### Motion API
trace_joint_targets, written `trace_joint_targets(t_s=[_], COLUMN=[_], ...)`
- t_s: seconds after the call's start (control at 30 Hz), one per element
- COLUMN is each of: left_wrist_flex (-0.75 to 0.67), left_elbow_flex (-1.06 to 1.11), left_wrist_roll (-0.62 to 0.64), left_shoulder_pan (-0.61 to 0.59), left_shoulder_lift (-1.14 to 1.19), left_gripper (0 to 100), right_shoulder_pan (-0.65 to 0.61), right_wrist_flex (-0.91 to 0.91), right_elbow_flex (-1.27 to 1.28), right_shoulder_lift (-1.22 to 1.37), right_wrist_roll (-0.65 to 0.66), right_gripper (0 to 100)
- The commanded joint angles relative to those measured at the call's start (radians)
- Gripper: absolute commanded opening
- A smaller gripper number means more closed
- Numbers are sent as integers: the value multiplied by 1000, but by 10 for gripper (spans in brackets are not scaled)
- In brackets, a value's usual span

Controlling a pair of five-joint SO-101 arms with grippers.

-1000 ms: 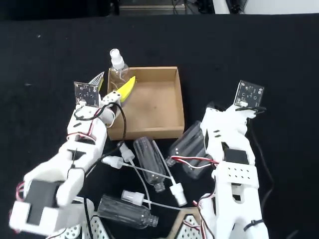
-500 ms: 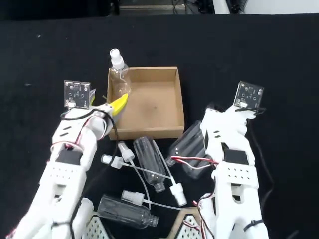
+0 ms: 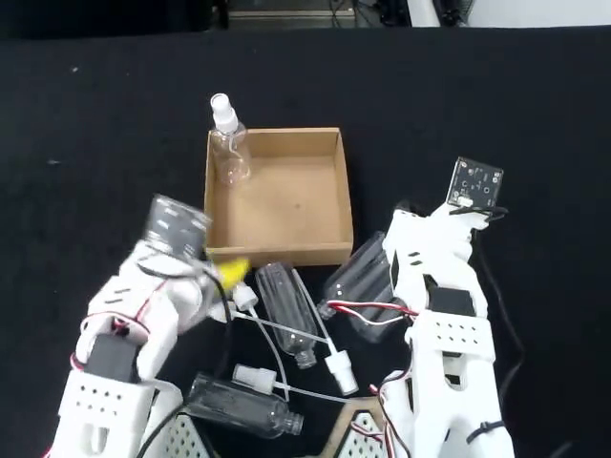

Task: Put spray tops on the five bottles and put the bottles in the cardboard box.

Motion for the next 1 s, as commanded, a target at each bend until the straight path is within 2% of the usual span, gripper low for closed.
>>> trace_joint_targets(t_s=[0.0, 0.17, 0.27, 0.47, 0.63, 0.8, 0.97], left_wrist_flex=[325, 514, 523, 526, 529, 535, 694], left_elbow_flex=[-120, -191, -194, -196, -213, -311, -432], left_wrist_roll=[-265, -341, -341, -342, -385, -390, -391], left_shoulder_pan=[96, 189, 239, 426, 590, 615, 625], left_shoulder_lift=[-38, 11, 72, 221, 296, 305, 311], left_gripper=[310, 310, 310, 310, 310, 310, 312], right_shoulder_pan=[11, 12, 49, 273, 305, 305, 311], right_wrist_flex=[-28, -28, -26, 114, 213, 213, 213], right_elbow_flex=[-10, -13, -22, -153, -203, -203, -208], right_shoulder_lift=[-27, -28, -33, -27, -27, -27, -27], right_wrist_roll=[3, 3, 5, 21, -12, -12, -12], right_gripper=[21, 21, 21, 21, 21, 21, 21])
